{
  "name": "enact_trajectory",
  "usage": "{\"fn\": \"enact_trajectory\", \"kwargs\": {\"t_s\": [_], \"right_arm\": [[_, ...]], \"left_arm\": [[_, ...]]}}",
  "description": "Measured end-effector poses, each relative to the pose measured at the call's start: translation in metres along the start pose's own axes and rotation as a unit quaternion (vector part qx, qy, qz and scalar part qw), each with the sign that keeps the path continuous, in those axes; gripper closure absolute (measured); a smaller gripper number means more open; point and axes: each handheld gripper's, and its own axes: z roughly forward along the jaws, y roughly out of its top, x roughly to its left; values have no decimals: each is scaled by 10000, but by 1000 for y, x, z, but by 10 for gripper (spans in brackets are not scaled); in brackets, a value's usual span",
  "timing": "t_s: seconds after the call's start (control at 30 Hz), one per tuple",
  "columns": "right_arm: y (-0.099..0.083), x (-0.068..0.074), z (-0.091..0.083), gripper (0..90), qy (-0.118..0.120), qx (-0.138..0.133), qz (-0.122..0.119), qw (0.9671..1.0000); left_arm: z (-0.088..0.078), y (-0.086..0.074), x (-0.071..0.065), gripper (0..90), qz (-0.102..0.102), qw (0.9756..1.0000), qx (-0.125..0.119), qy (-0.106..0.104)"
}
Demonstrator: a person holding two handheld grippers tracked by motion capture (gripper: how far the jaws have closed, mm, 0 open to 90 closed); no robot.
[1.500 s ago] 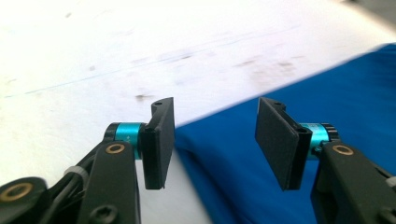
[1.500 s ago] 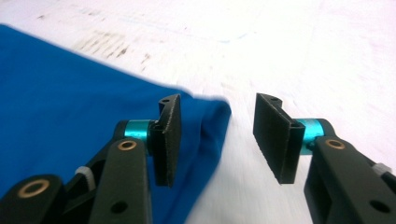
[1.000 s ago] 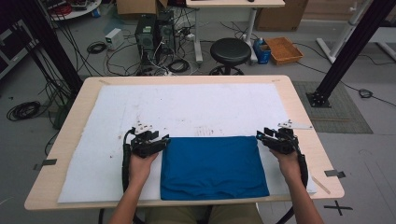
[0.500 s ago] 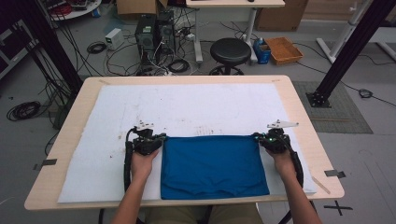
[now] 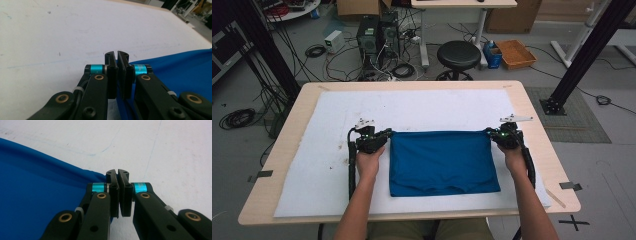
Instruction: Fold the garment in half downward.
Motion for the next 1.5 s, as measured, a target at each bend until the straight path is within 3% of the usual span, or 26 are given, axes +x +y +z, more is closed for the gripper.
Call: {"fn": "enact_trajectory", "kwargs": {"t_s": [0.1,0.13,0.17,0.2,0.23,0.27,0.3,0.33,0.37,0.4,0.43,0.47,0.5,0.57,0.6,0.7,0.73,0.8,0.87,1.0,1.07,1.13,1.27,1.37,1.5], "right_arm": [[-4,-1,7,871,-61,163,14,9998],[-4,-1,6,829,-103,104,35,9999],[-4,-1,5,732,-178,-13,21,9998],[-4,-1,5,732,-178,-13,21,9998],[-3,-1,0,543,-230,-225,-2,9995],[-3,-1,0,543,-230,-225,-2,9995],[-3,-1,-7,412,-250,-387,-113,9989],[-3,-1,-7,412,-250,-387,-113,9989],[-3,-1,-11,355,-202,-472,-115,9986],[-6,-1,-19,285,-133,-549,-182,9982],[-6,-1,-19,285,-133,-549,-182,9982],[-8,-1,-22,243,-42,-542,-203,9983],[-14,-3,-28,194,59,-549,-204,9983],[-17,-3,-31,194,109,-575,-228,9980],[-20,-3,-35,194,179,-614,-267,9976],[-27,-3,-45,193,416,-723,-373,9958],[-29,-3,-48,193,520,-708,-508,9948],[-34,-3,-52,190,672,-695,-803,9921],[-39,-3,-59,190,886,-710,-840,9900],[-44,-2,-66,189,1007,-836,-687,9890],[-49,1,-72,189,1040,-939,-691,9877],[-54,3,-77,189,1044,-1020,-702,9868],[-58,6,-86,189,955,-1212,-678,9857],[-57,7,-90,189,951,-1332,-742,9837],[-57,6,-91,189,913,-1335,-768,9838]], "left_arm": [[1,-1,2,858,56,9999,-65,-113],[1,-1,2,839,56,9999,-65,-113],[-3,-1,2,793,47,9996,-238,-151],[-3,-1,2,719,47,9996,-238,-151],[-8,1,3,615,28,9988,-388,-292],[-8,1,3,544,28,9988,-388,-292],[-16,2,2,495,91,9974,-551,-461],[-16,2,2,434,91,9974,-551,-461],[-20,2,0,434,174,9965,-637,-517],[-31,1,-2,338,373,9928,-833,-775],[-31,1,-2,275,373,9928,-833,-775],[-36,1,-3,275,453,9913,-905,-846],[-41,1,-3,202,481,9896,-951,-966],[-49,-1,-2,202,530,9846,-983,-1342],[-53,-2,-2,202,597,9834,-960,-1419],[-61,-7,-3,207,880,9793,-1044,-1495],[-63,-9,-4,207,955,9775,-1123,-1506],[-68,-13,-2,207,1203,9719,-1298,-1551],[-70,-17,-2,207,1273,9695,-1273,-1665],[-74,-26,-4,207,1472,9685,-971,-1757],[-76,-29,-5,207,1452,9694,-888,-1767],[-79,-30,-7,207,1440,9693,-938,-1758],[-83,-30,-12,204,1630,9666,-934,-1741],[-83,-29,-11,203,1574,9675,-952,-1735],[-84,-29,-8,203,1501,9695,-978,-1671]]}}
